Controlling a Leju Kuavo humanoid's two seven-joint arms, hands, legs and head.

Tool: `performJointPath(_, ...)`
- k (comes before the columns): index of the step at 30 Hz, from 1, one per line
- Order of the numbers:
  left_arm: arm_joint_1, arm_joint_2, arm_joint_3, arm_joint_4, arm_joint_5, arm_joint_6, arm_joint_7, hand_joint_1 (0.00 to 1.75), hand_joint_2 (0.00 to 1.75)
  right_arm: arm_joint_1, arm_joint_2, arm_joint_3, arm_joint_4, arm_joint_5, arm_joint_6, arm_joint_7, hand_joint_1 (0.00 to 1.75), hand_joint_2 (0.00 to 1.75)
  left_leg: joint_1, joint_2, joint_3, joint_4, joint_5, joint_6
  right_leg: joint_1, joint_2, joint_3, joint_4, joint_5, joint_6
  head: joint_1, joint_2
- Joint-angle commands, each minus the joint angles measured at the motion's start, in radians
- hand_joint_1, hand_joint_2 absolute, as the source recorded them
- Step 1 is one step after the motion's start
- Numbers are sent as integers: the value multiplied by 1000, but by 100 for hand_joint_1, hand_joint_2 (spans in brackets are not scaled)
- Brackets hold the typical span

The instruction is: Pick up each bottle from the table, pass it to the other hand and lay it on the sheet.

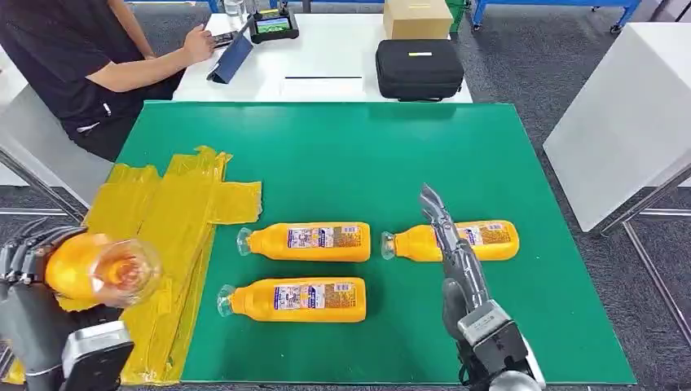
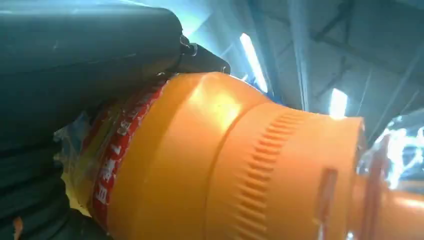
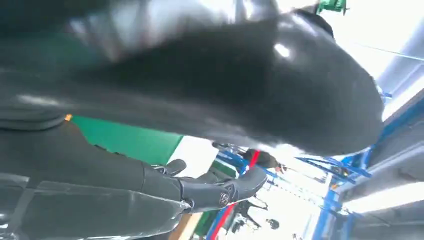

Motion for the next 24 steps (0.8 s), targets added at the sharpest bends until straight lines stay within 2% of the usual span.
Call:
performJointPath(1, -141, 82, -15, 351, -260, -95, 141, 175, 175, 41, -56, -52, -56, -49, 43, -9, 0, 0, 0, -4, 3, -3, 1, -2, 0, -5, 4, -2, -1, 0, 0, 0)
performJointPath(5, -202, 148, -124, 484, -310, -171, 211, 175, 175, -7, -46, -21, -28, -56, 95, 13, 0, 0, -1, -2, 3, -2, 1, -2, -1, -2, 3, -1, 0, 0, 0, 0)
performJointPath(9, -282, 180, -193, 603, -408, -241, 285, 175, 175, -58, -47, 17, -1, -64, 144, 32, 0, 0, 0, -2, 4, -3, 1, -3, 0, -4, 4, -2, 0, 0, 0, 0)
performJointPath(11, -315, 179, -215, 625, -400, -251, 291, 175, 175, -65, -46, 23, 4, -64, 148, 36, 0, 0, 0, -1, 3, -2, 1, -2, 0, -2, 3, -1, 0, 0, 0, 0)
performJointPath(12, -319, 179, -218, 625, -398, -254, 293, 175, 175, -66, -45, 24, 4, -64, 148, 36, 0, 0, 2, -1, 6, -2, 0, -6, 1, -4, 7, -3, -1, 0, 0, 0)
performJointPath(18, -318, 185, -223, 614, -402, -275, 302, 175, 175, -65, -54, 29, 3, -65, 156, 37, 0, 0, 1, 1, 3, -1, 1, -2, 0, -1, 4, -1, 0, 0, 0, 0)
performJointPath(20, -365, 177, -240, 652, -410, -320, 313, 175, 175, -82, -53, 43, 15, -68, 168, 40, 0, 0, 2, 1, 6, -2, -1, -5, 2, -2, 8, -2, -2, 0, 0, 0)
performJointPath(23, -422, 161, -268, 713, -400, -350, 316, 175, 175, -111, -59, 75, 33, -71, 179, 45, 0, 0, 1, -1, 1, -1, 2, -2, 0, -3, 2, 0, 0, 0, 0, 0)
performJointPath(24, -425, 158, -278, 722, -401, -352, 316, 175, 175, -117, -60, 82, 36, -70, 182, 49, 0, 0, 2, -2, 3, -1, 1, -4, 1, -4, 5, -1, 0, 0, 0, 0)
